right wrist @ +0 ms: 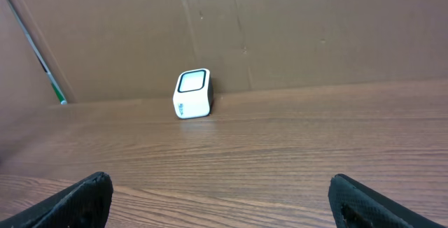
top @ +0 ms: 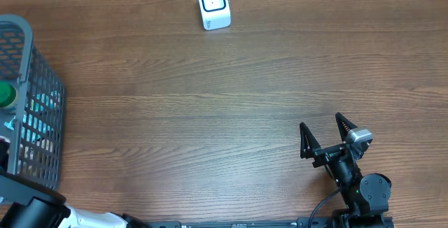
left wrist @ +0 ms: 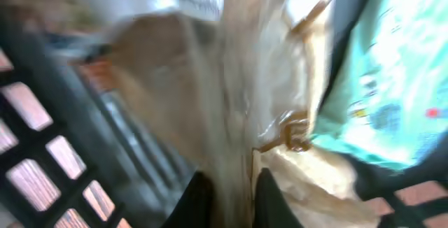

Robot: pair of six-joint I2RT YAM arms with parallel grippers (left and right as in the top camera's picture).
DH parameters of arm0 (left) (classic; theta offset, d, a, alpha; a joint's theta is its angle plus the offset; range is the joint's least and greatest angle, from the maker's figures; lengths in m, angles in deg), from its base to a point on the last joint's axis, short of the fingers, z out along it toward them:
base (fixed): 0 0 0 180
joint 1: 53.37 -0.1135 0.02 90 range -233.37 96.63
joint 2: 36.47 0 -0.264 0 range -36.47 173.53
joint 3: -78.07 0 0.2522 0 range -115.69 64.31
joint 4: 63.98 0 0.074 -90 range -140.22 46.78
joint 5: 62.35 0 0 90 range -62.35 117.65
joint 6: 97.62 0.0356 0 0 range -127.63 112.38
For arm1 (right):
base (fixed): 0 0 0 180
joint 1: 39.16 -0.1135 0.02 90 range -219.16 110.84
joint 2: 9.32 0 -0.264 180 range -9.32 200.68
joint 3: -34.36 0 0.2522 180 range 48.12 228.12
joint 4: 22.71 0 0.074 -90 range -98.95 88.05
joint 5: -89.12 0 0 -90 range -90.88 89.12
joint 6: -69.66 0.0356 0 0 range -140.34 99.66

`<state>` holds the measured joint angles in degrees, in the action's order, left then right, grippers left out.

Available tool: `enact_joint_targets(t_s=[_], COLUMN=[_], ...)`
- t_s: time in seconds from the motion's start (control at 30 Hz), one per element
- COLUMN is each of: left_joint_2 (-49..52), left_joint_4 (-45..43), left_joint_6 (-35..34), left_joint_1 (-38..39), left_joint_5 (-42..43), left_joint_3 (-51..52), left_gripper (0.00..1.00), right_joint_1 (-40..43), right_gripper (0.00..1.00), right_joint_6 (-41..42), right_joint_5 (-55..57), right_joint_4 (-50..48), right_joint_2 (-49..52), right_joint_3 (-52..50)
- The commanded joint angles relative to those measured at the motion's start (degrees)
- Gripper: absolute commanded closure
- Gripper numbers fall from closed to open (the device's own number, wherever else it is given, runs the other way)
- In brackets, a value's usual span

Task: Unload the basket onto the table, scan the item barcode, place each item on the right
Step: 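Grasp the clear snack bag with barcode label using the left gripper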

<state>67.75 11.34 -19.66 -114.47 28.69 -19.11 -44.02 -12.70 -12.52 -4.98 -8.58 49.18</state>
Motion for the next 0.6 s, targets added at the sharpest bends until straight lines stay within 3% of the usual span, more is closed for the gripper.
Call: enact_joint_targets(t_s=[0.0, 0.33, 0.37, 0.47, 0.53, 0.57], left_joint_2=[-5.27, -9.77, -9.73, -9.20, -8.63, -8.33], left_joint_4=[0.39, 0.59, 0.74, 0.68, 0.52, 0.07], left_joint_6=[-1.31, -2.99, -3.28, -4.22, -5.25, -5.35], left_joint_1=[0.76, 0.76, 0.76, 0.66, 0.59, 0.52], left_joint_5=[0.48, 0.04, 0.00, -1.31, -3.45, -4.48], left_joint_3=[-4.20, -4.83, -4.33, -2.08, -0.81, -0.04], left_gripper=[0.96, 0.96, 0.87, 0.30, 0.11, 0.06], right_joint_1=[0.33, 0.33, 0.33, 0.33, 0.33, 0.33], right_gripper=[0.00, 0.00, 0.00, 0.00, 0.00, 0.00], right_joint_6=[-0.22, -0.22, -0.22, -0.22, -0.22, -0.22], right_joint_5=[0.00, 0.00, 0.00, 0.02, 0.00, 0.02], right_joint_4=[-0.31, -0.31, -0.31, -0.31, -0.31, -0.31], right_joint_2=[-0.57, -0.57, -0.57, -0.57, -0.57, -0.57], right_joint_3=[-0.61, -0.61, -0.61, -0.61, -0.61, -0.61])
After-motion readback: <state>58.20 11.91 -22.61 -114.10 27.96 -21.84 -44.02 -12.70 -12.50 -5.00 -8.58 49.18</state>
